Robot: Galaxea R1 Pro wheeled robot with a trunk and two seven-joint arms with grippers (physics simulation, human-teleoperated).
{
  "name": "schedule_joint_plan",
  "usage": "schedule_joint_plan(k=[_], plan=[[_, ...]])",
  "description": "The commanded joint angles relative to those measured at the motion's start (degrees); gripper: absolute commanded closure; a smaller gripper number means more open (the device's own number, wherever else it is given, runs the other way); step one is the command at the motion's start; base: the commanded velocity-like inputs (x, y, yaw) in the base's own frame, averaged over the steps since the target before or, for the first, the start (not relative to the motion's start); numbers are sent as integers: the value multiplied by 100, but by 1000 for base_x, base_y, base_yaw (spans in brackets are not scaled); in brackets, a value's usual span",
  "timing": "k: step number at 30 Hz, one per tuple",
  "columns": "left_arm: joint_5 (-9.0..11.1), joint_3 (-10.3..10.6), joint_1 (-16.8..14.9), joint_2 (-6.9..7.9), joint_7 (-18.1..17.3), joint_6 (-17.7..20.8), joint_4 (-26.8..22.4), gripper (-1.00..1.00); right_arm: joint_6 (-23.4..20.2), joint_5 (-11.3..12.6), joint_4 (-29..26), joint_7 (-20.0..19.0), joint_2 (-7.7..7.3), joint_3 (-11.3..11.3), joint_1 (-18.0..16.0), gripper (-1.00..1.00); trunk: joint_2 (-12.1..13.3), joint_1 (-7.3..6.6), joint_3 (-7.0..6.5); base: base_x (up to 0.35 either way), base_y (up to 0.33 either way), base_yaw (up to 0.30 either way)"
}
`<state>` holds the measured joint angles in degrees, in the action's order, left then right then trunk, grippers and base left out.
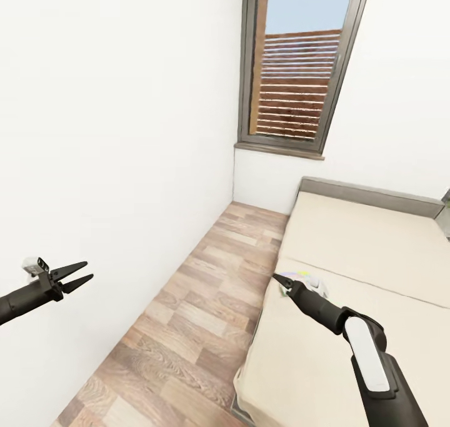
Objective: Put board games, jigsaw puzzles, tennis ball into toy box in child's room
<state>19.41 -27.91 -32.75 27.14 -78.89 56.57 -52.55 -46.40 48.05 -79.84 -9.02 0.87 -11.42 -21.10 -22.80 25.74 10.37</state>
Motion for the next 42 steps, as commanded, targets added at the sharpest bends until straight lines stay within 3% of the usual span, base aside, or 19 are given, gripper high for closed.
schedule_joint_plan(k=[1, 42], plan=[[11, -2, -2, 2, -12, 56, -1, -100, -37, -32, 1, -39, 6, -18, -8, -100, -12, 4, 12, 88, 0, -275], [11, 10, -1, -16, -16, 56, -1, -100, 11, -32, 71, -38, 6, -21, -8, -100, -12, 4, 12, 127, 88, -275]])
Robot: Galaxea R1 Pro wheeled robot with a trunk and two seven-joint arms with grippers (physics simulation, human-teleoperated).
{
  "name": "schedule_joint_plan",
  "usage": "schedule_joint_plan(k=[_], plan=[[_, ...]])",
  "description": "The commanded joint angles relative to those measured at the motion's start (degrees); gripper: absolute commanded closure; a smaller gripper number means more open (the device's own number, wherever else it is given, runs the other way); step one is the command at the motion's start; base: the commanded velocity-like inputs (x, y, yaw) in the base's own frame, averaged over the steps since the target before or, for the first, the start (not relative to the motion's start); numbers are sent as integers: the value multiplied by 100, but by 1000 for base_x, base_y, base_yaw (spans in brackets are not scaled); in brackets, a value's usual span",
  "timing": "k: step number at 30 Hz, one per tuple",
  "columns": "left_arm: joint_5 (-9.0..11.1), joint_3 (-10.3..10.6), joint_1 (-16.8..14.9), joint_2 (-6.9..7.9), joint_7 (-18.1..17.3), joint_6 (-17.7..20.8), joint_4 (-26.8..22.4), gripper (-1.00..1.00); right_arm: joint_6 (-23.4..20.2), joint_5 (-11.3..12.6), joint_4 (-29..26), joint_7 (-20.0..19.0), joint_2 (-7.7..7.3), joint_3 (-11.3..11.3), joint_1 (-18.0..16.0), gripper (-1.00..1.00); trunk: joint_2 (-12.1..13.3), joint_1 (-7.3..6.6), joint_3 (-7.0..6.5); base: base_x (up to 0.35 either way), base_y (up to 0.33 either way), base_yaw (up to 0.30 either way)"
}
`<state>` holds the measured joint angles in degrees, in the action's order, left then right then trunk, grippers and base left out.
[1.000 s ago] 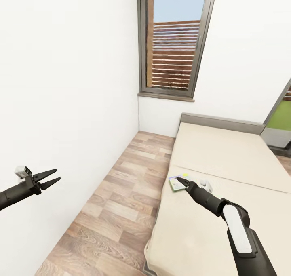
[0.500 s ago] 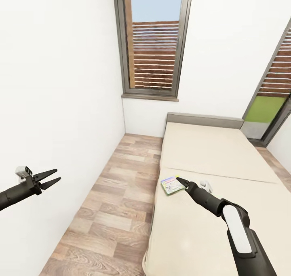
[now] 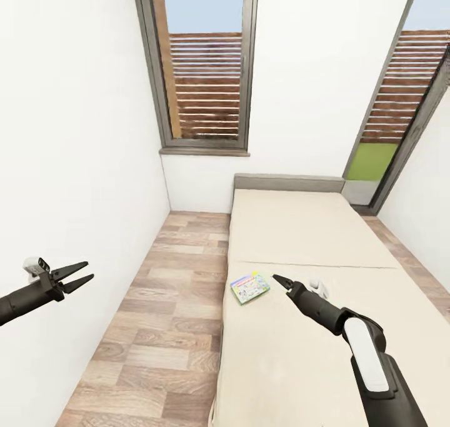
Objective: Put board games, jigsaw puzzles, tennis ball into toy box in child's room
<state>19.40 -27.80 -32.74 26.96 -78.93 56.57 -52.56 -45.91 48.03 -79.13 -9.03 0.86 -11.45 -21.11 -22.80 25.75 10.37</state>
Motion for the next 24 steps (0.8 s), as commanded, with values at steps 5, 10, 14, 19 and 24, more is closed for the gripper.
schedule_joint_plan(k=[5, 10, 14, 19, 24], plan=[[12, -8, -2, 6, -15, 56, 0, -100, 53, -29, 9, -38, 10, -15, -8, -100, -12, 3, 12, 2, 26, -276], [12, -9, -4, 6, -17, 56, 0, -100, 70, -28, 11, -38, 9, -13, -8, -100, -12, 3, 12, 0, 5, -276], [12, -11, -4, 7, -17, 56, 0, -100, 73, -24, 11, -38, 9, -11, -8, -100, -12, 3, 12, 0, 1, -277], [12, -13, -4, 9, -17, 56, 0, -100, 73, -29, 17, -38, 10, -8, -8, -100, -12, 3, 12, 0, 0, -277], [12, -10, -4, 4, -17, 56, 0, -100, 74, -28, 27, -38, 10, -6, -8, -100, -12, 3, 12, 0, 0, -278]])
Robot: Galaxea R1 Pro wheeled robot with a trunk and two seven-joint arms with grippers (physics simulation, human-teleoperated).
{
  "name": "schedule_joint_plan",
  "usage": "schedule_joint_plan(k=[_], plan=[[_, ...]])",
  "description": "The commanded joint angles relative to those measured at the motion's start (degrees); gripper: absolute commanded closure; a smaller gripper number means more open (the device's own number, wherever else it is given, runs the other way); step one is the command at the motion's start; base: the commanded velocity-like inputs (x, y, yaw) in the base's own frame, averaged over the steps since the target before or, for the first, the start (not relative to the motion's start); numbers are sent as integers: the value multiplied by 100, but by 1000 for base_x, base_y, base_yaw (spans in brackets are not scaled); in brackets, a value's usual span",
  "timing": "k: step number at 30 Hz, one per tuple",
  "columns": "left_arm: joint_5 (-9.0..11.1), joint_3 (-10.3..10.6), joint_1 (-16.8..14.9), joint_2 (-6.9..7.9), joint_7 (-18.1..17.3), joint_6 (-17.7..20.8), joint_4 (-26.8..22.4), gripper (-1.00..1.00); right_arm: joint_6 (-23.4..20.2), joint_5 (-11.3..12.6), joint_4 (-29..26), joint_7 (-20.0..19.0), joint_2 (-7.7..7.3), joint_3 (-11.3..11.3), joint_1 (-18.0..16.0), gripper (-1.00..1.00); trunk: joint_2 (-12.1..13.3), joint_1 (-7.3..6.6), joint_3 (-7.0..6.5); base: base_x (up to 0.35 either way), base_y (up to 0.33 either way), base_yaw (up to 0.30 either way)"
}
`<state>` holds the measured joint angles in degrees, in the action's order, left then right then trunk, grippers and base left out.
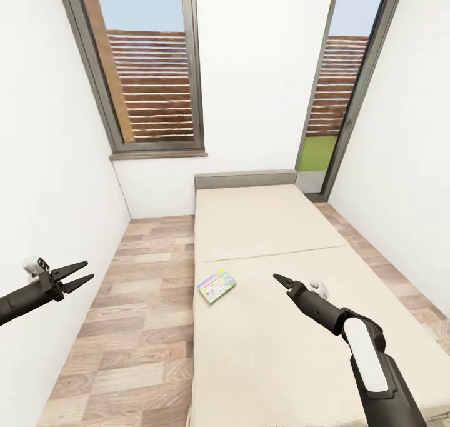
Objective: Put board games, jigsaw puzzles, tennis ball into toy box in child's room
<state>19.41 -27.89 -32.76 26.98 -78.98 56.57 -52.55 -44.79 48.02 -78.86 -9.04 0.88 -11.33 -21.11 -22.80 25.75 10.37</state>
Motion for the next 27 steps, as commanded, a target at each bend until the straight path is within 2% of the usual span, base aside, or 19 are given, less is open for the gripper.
schedule_joint_plan(k=[1, 16, 27], plan=[[10, -3, -2, 5, -12, 56, -1, -100, -36, -28, 7, -36, 8, -18, -8, -100, -12, 3, 12, 0, 0, -279], [10, -5, 0, 3, -12, 56, -1, -100, -29, -30, 65, -36, 9, -23, -8, -100, -12, 3, 12, 0, 11, -280], [10, -2, -2, 5, -12, 56, -1, -100, -29, -30, 81, -36, 8, -21, -8, -100, -12, 3, 12, 23, 236, -280]])
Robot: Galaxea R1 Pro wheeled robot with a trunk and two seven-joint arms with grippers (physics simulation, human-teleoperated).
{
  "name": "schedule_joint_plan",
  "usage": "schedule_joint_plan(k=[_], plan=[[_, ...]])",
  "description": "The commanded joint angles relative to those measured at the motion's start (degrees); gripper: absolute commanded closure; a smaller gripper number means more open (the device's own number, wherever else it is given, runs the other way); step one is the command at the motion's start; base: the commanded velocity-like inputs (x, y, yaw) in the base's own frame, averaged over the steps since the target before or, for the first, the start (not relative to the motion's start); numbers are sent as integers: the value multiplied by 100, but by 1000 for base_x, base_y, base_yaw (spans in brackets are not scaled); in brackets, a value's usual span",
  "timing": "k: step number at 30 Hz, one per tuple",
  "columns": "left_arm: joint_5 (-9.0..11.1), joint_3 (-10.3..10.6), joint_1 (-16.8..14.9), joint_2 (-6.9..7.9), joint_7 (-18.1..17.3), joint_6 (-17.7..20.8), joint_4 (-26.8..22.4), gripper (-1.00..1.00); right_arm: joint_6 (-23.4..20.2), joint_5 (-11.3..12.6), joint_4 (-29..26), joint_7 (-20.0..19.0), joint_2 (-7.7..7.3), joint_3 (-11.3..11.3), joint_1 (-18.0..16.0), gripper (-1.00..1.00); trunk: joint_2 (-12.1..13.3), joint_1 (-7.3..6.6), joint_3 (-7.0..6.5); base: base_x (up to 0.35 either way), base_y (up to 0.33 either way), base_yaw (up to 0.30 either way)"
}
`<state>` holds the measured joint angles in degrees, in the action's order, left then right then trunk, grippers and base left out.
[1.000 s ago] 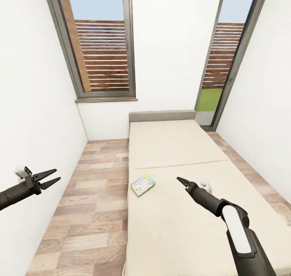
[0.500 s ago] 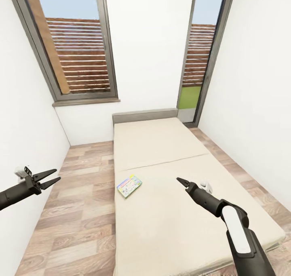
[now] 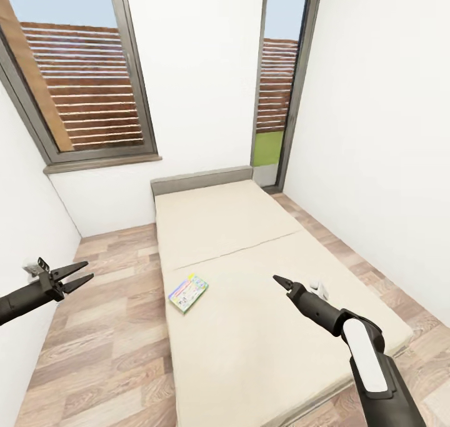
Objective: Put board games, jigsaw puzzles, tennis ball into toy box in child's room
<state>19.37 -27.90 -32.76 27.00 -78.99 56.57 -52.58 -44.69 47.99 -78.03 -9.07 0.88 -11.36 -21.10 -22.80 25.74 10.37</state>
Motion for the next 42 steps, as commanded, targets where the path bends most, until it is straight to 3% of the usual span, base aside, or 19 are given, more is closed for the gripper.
schedule_joint_plan(k=[1, 18, 42], plan=[[14, -2, -2, 4, -11, 56, 2, -100, -40, -27, -2, -34, 9, -18, -8, -100, -12, 4, 12, 105, 273, -280], [14, -5, -3, 3, -11, 56, 2, -100, -40, -27, -2, -34, 9, -18, -8, -100, -12, 4, -47, 46, 265, -263], [14, -4, -3, 4, -11, 56, 2, -100, -40, -27, 25, -34, 9, -23, -8, -100, -12, 4, -193, -22, 114, -246]])
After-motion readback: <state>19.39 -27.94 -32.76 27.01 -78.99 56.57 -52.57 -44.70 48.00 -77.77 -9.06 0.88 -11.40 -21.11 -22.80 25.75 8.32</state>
